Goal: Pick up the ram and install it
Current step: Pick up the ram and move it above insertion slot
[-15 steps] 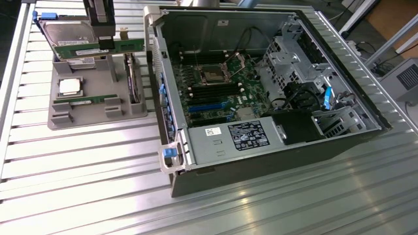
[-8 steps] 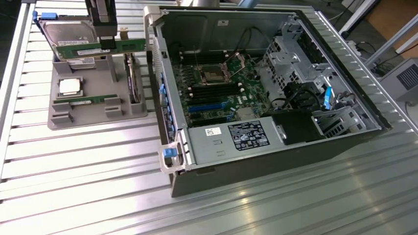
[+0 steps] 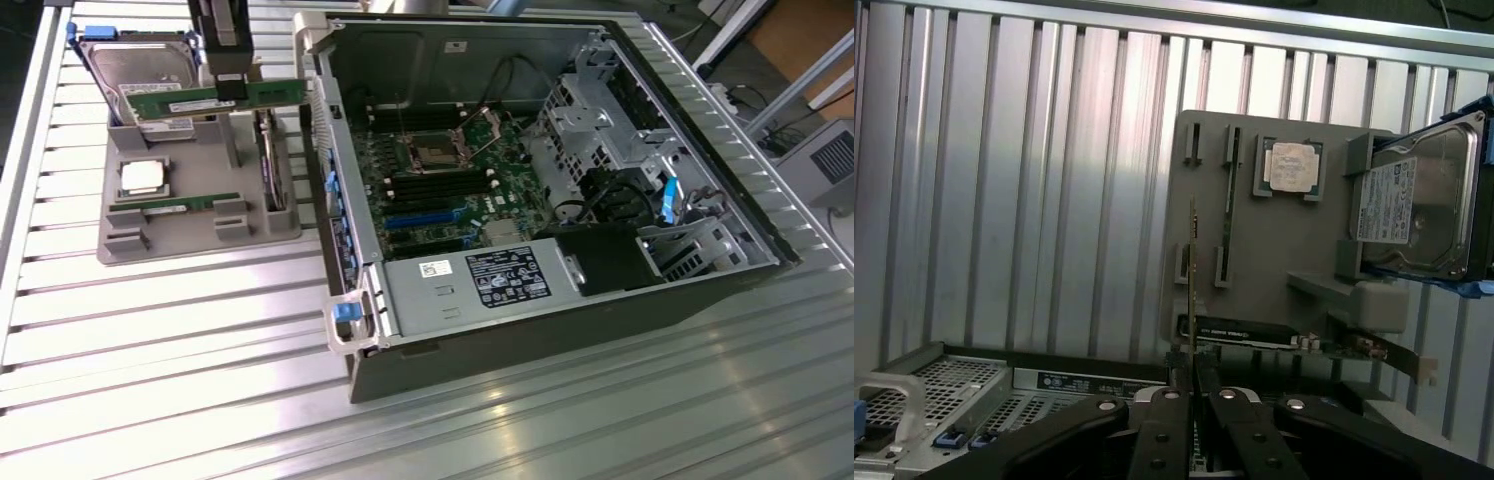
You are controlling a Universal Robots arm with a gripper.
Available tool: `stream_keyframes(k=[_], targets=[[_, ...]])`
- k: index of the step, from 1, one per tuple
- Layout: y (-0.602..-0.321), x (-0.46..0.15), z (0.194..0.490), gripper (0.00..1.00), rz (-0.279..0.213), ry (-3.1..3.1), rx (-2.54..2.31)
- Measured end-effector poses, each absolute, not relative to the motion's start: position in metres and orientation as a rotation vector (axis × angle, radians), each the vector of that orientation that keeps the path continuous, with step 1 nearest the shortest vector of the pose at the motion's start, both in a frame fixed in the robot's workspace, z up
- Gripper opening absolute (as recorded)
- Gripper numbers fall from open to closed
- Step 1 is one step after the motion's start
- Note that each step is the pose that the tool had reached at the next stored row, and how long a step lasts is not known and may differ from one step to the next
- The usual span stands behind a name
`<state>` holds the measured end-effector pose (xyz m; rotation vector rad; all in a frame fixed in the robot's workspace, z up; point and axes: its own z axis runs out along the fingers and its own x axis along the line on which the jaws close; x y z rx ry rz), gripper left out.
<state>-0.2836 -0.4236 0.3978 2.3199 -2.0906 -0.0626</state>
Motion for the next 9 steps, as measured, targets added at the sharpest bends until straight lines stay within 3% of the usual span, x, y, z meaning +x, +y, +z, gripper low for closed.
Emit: stream_keyframes(k=[9], targets=[[-0.4236,-0.2779,0.3979,0.13,-0.063,-2.09,2.32]])
